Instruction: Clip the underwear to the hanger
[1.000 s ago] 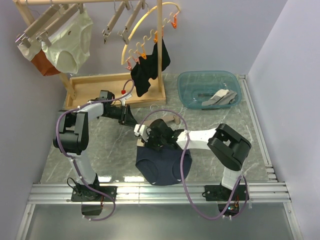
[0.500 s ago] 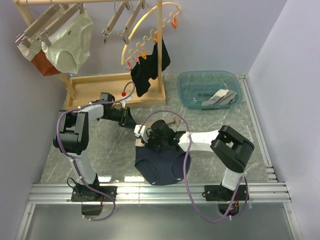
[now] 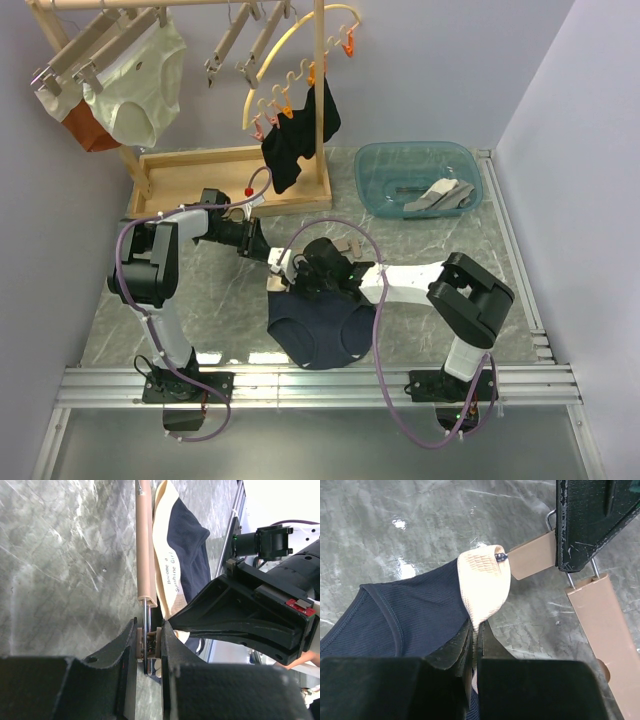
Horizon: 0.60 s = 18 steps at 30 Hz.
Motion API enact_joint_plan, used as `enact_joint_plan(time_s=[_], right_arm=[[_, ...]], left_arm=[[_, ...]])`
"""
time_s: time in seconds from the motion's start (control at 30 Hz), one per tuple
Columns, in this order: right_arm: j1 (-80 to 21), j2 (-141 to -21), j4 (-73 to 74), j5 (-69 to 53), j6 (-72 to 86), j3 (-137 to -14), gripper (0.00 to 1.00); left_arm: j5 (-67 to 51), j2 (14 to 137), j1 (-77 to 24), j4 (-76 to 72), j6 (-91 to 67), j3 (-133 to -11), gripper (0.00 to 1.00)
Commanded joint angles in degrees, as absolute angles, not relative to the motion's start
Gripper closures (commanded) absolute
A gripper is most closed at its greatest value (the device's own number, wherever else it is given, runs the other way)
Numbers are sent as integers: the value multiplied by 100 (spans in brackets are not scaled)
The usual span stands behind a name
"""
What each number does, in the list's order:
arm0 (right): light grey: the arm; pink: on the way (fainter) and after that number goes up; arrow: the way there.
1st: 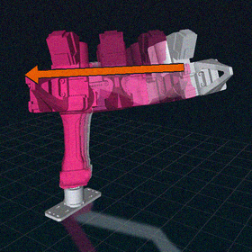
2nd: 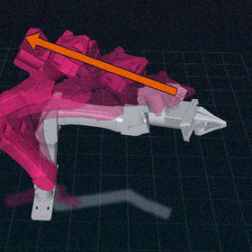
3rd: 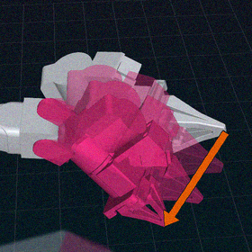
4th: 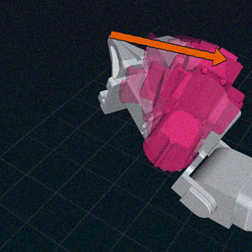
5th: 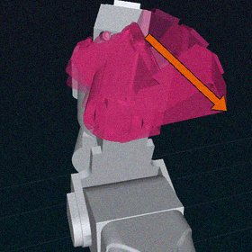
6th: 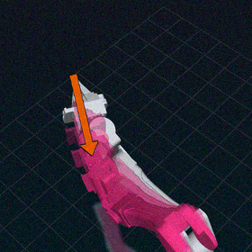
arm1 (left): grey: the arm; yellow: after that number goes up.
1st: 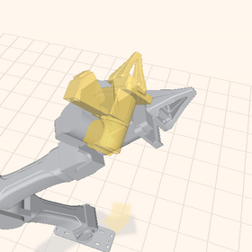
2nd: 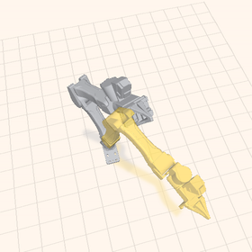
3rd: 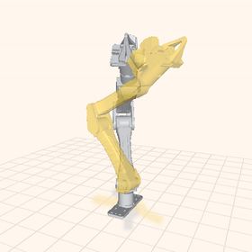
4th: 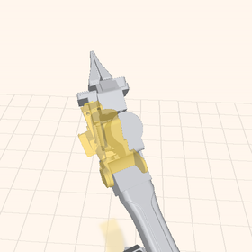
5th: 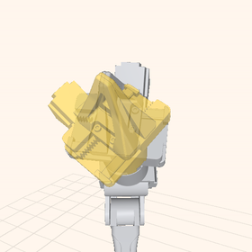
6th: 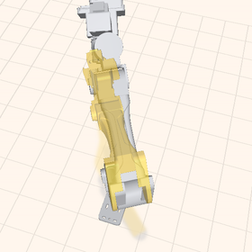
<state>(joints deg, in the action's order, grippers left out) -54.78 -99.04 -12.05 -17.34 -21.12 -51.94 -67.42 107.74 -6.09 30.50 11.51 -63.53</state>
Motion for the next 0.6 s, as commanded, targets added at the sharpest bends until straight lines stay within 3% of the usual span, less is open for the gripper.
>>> enact_joint_plan(time_s=[0.0, 0.57], right_arm=[[-5537, -9791, -1380, -1854, -2171, -5185, 100], [-5643, -9879, -1433, -1661, -2180, -5098, 100]], left_arm=[[-7066, 10749, -624, 3059, 1275, -6337, 99], [-7330, 10837, -624, 3497, 1441, -6495, 99]])
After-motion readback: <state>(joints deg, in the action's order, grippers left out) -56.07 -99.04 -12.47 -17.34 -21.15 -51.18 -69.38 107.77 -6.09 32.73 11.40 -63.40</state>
